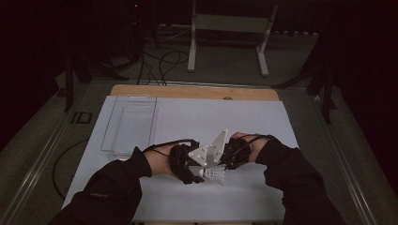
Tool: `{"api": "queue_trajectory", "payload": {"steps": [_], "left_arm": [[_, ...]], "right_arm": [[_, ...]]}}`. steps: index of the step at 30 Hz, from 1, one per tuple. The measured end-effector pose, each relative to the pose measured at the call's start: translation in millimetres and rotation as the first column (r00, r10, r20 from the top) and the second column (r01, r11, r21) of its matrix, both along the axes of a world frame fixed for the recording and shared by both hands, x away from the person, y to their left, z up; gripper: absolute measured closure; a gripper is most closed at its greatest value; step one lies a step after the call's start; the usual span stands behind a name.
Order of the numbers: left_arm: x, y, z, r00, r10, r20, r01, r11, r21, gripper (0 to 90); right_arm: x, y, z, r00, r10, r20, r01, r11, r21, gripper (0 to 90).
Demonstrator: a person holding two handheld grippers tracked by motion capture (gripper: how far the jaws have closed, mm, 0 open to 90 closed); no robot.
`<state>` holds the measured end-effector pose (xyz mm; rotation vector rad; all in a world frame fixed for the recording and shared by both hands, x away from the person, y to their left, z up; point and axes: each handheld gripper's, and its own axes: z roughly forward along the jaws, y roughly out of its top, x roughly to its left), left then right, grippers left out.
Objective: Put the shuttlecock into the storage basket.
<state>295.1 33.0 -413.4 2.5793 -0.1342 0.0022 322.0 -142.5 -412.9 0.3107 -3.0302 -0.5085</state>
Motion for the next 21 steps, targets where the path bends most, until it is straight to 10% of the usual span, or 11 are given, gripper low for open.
{"api": "queue_trajectory", "payload": {"steps": [21], "left_arm": [[0.4, -0.1, 0.4, 0.9997, -0.021, 0.012, 0.021, 0.9996, -0.018, 64.3]], "right_arm": [[0.7, -0.6, 3.7, 1.0, -0.005, 0.001, 0.005, 1.0, 0.03, 89.9]]}}
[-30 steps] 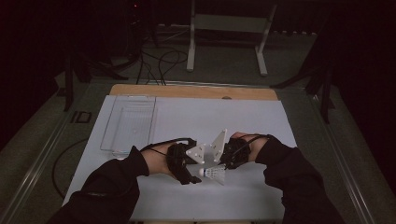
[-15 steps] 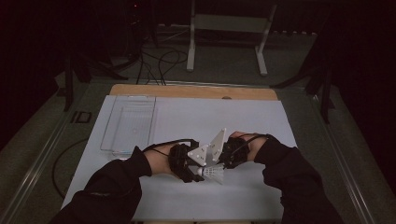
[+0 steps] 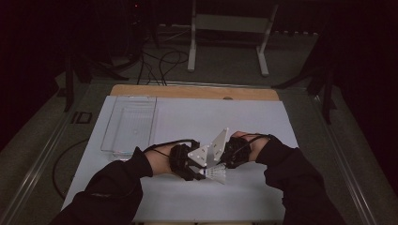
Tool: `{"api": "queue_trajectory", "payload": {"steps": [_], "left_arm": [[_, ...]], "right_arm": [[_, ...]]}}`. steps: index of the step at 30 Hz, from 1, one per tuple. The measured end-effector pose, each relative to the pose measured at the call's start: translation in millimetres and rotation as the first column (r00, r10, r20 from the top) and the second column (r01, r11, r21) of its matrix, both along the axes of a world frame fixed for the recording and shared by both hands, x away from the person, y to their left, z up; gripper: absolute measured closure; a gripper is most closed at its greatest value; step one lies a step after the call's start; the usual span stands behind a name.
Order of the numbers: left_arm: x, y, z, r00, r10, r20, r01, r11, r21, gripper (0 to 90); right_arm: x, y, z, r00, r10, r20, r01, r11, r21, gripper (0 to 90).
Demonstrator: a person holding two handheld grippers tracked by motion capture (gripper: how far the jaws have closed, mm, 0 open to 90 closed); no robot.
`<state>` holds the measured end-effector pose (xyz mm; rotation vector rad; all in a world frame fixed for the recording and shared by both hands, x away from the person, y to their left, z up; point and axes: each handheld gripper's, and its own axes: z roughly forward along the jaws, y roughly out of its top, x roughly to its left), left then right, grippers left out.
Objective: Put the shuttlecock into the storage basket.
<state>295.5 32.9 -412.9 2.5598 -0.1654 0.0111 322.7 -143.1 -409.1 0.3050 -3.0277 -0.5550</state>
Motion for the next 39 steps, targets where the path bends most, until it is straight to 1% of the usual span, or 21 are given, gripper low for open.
{"api": "queue_trajectory", "payload": {"steps": [9, 14, 16, 17, 18, 19, 20, 21, 22, 23, 27, 28, 29, 30, 31, 33, 34, 35, 36, 37, 39], "left_arm": [[-1.9, -3.2, 1.9, 0.9995, 0.031, 0.01, -0.031, 0.999, 0.031, 65.7], [-3.0, -3.1, 1.8, 0.9997, 0.021, 0.013, -0.022, 0.9991, 0.036, 65.8], [-2.7, -2.2, 2.2, 0.9997, 0.022, 0.012, -0.023, 0.9992, 0.034, 65.8], [-2.4, -1.5, 2.6, 0.9998, 0.021, 0.001, -0.021, 0.9993, 0.033, 65.8], [-2.3, -1.0, 2.9, 0.9998, 0.017, -0.011, -0.017, 0.9994, 0.031, 65.8], [-2.3, -0.4, 3.3, 0.9998, 0.021, -0.006, -0.021, 0.9995, 0.025, 65.8], [-2.1, 0.3, 4.0, 0.9996, 0.02, -0.02, -0.02, 0.9995, 0.025, 65.8], [-1.5, 1.3, 4.8, 0.9997, 0.017, -0.02, -0.016, 0.9996, 0.022, 65.8], [-1.2, 1.7, 4.7, 0.9996, 0.02, -0.022, -0.019, 0.9996, 0.019, 65.7], [-0.9, 2.6, 5.1, 0.9994, 0.017, -0.028, -0.017, 0.9996, 0.025, 65.7], [-0.2, 5.0, 5.2, 0.9988, 0.027, -0.04, -0.026, 0.9991, 0.035, 65.7], [0.7, 6.4, 4.8, 0.9979, 0.039, -0.052, -0.037, 0.9985, 0.041, 65.7], [1.0, 7.2, 4.5, 0.9977, 0.039, -0.054, -0.037, 0.9985, 0.04, 65.7], [1.6, 8.0, 4.3, 0.9974, 0.045, -0.056, -0.043, 0.9984, 0.037, 65.7], [2.6, 8.8, 4.1, 0.9969, 0.049, -0.062, -0.046, 0.9982, 0.039, 65.7], [2.7, 9.6, 4.1, 0.997, 0.05, -0.059, -0.048, 0.9979, 0.044, 65.7], [3.8, 11.7, 3.6, 0.9959, 0.06, -0.067, -0.057, 0.9974, 0.043, 65.7], [4.6, 13.8, 3.0, 0.9952, 0.07, -0.069, -0.067, 0.9968, 0.043, 65.7], [4.6, 13.8, 3.0, 0.9952, 0.07, -0.069, -0.067, 0.9968, 0.043, 65.6], [5.2, 15.1, 2.7, 0.9952, 0.071, -0.067, -0.068, 0.9965, 0.047, 65.6], [5.9, 16.7, 2.6, 0.9949, 0.078, -0.064, -0.075, 0.9962, 0.045, 65.6]], "right_arm": [[0.3, -0.7, -1.3, 0.9999, -0.011, -0.004, 0.011, 1.0, -0.001, 89.6], [-0.7, 0.1, -2.0, 0.9998, -0.019, -0.01, 0.019, 1.0, -0.005, 88.7], [-0.6, -0.1, -2.3, 0.9994, -0.033, -0.008, 0.032, 0.999, -0.006, 85.7], [-0.9, -0.5, -2.8, 0.9986, -0.049, -0.017, 0.049, 0.999, -0.009, 77.6], [-0.9, -0.5, -2.8, 0.9986, -0.049, -0.017, 0.049, 0.999, -0.009, 77.6], [-0.8, -0.6, -4.7, 0.9969, -0.076, -0.022, 0.076, 0.997, -0.011, 67.7], [-0.8, -0.6, -4.7, 0.9969, -0.076, -0.022, 0.076, 0.997, -0.011, 67.7], [-1.0, -1.0, -5.6, 0.9953, -0.094, -0.023, 0.093, 0.995, -0.022, 61.6], [0.7, -1.9, -8.9, 0.9894, -0.144, -0.019, 0.144, 0.989, -0.021, 47.4], [2.0, -2.5, -10.0, 0.9812, -0.185, -0.053, 0.184, 0.982, -0.028, 42.6], [4.3, -4.6, -11.8, 0.9763, -0.213, -0.038, 0.212, 0.977, -0.025, 37.7], [4.8, -5.7, -12.1, 0.9737, -0.225, -0.037, 0.224, 0.974, -0.028, 33.4], [6.8, -7.6, -13.2, 0.969, -0.246, -0.02, 0.246, 0.969, -0.016, 22.2], [9.6, -9.0, -14.3, 0.9581, -0.286, -0.014, 0.286, 0.958, -0.026, 16.6], [11.3, -10.4, -14.7, 0.9534, -0.301, -0.016, 0.301, 0.953, -0.024, 12.7], [11.3, -10.4, -14.7, 0.9534, -0.301, -0.016, 0.301, 0.953, -0.024, 12.7], [17.7, -14.4, -17.2, 0.9261, -0.377, 0.007, 0.377, 0.925, -0.038, 9.6], [19.3, -16.2, -18.2, 0.9199, -0.392, 0.012, 0.392, 0.919, -0.038, 9.1], [19.3, -16.2, -18.2, 0.9199, -0.392, 0.012, 0.392, 0.919, -0.038, 9.1], [22.9, -20.4, -19.4, 0.8998, -0.436, -0.004, 0.436, 0.9, -0.014, 8.6], [22.9, -20.4, -19.4, 0.8998, -0.436, -0.004, 0.436, 0.9, -0.014, 8.6]]}}
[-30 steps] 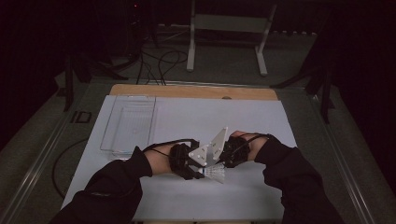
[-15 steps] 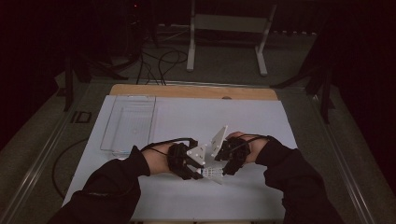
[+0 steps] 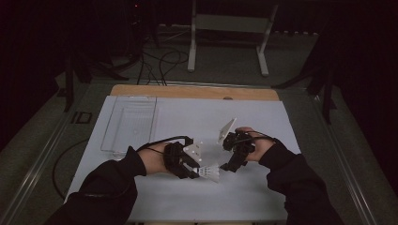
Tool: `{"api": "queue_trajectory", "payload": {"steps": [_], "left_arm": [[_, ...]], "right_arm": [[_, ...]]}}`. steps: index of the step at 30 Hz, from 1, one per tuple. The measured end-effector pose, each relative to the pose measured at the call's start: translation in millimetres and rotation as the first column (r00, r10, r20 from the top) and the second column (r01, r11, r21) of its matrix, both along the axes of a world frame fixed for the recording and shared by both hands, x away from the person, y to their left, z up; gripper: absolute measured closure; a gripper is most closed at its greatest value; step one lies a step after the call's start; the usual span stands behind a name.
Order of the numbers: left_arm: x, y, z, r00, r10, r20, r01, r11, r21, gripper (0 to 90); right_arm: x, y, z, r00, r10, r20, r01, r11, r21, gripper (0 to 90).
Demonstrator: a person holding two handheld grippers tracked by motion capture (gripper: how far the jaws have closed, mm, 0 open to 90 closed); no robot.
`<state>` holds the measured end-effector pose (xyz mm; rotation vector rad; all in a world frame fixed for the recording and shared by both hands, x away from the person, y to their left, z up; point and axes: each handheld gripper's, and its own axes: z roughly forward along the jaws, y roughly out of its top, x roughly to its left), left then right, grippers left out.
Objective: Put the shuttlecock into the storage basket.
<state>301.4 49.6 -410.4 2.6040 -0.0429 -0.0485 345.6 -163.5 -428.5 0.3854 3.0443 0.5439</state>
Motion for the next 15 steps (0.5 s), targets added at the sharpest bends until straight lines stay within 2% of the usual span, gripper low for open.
{"api": "queue_trajectory", "payload": {"steps": [3, 6, 9, 12, 14, 15], "left_arm": [[2.7, 6.1, -1.7, 0.9987, 0.044, -0.026, -0.044, 0.9989, 0.014, 65.6], [3.0, 7.1, -2.2, 0.9983, 0.049, -0.03, -0.049, 0.9987, 0.017, 65.6], [4.0, 12.9, -2.9, 0.996, 0.075, -0.048, -0.073, 0.9969, 0.027, 65.6], [5.6, 16.9, -1.8, 0.9924, 0.103, -0.067, -0.102, 0.9945, 0.026, 65.6], [6.8, 20.0, -0.9, 0.9887, 0.129, -0.076, -0.127, 0.9916, 0.025, 65.6], [7.6, 21.8, -0.6, 0.9874, 0.136, -0.081, -0.135, 0.9906, 0.023, 65.6]], "right_arm": [[0.6, -9.1, -5.3, 0.9976, -0.068, 0.016, 0.067, 0.997, 0.045, 8.6], [-1.2, -12.3, -7.4, 0.9957, -0.091, 0.016, 0.09, 0.994, 0.062, 8.6], [-5.6, -20.7, -13.3, 0.9881, -0.149, 0.038, 0.145, 0.985, 0.092, 8.6], [-8.8, -26.2, -20.6, 0.9787, -0.198, 0.054, 0.192, 0.977, 0.093, 8.6], [-11.4, -29.8, -25.5, 0.9725, -0.226, 0.057, 0.219, 0.97, 0.102, 8.2], [-12.4, -31.7, -28.1, 0.9716, -0.233, 0.04, 0.228, 0.968, 0.107, 8.0]]}}
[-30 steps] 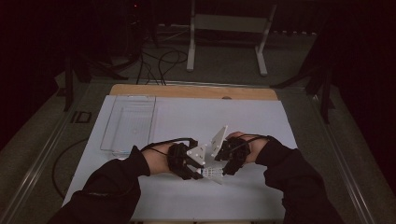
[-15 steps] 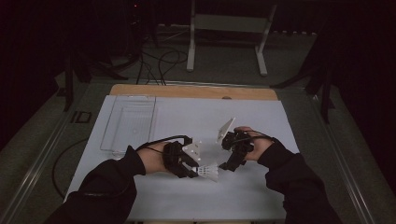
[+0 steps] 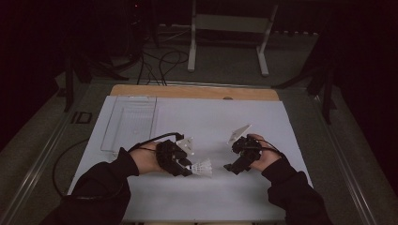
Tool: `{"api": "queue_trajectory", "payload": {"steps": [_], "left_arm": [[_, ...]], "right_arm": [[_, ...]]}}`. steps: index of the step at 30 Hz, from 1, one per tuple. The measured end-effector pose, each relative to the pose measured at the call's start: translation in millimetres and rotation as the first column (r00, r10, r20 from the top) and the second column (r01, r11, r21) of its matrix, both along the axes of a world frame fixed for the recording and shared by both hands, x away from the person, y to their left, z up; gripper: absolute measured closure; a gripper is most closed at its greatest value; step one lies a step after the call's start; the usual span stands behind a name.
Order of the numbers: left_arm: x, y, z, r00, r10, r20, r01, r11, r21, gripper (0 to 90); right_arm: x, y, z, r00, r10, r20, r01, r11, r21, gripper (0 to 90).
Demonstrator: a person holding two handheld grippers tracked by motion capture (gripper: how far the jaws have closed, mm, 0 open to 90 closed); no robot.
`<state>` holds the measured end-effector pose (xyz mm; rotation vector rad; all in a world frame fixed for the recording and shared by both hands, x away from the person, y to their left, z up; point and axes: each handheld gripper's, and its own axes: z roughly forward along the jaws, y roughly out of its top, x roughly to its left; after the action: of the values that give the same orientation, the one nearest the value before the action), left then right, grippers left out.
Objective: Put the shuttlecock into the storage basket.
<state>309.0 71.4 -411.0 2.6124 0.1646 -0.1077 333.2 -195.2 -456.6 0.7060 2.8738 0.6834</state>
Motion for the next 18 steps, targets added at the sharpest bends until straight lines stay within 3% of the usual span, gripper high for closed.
{"api": "queue_trajectory", "payload": {"steps": [7, 11, 14, 18], "left_arm": [[2.2, 13.2, -0.1, 0.9982, 0.056, -0.02, -0.056, 0.9984, -0.003, 65.7], [3.6, 20.1, -0.3, 0.9951, 0.092, -0.037, -0.092, 0.9958, 0.002, 65.6], [4.7, 24.9, 1.7, 0.9922, 0.12, -0.036, -0.12, 0.9928, -0.002, 65.7], [6.6, 32.6, 6.0, 0.988, 0.149, -0.041, -0.149, 0.9886, -0.016, 65.7]], "right_arm": [[-12.5, -8.7, -15.9, 0.9995, -0.032, 0.005, 0.032, 0.999, 0.033, 7.8], [-22.0, -12.9, -20.5, 0.9989, -0.02, 0.043, 0.017, 0.997, 0.071, 7.8], [-28.2, -15.1, -24.9, 0.9989, -0.016, 0.043, 0.012, 0.996, 0.086, 7.8], [-36.5, -21.8, -29.3, 0.9996, -0.003, 0.029, -0.001, 0.99, 0.139, 7.8]]}}
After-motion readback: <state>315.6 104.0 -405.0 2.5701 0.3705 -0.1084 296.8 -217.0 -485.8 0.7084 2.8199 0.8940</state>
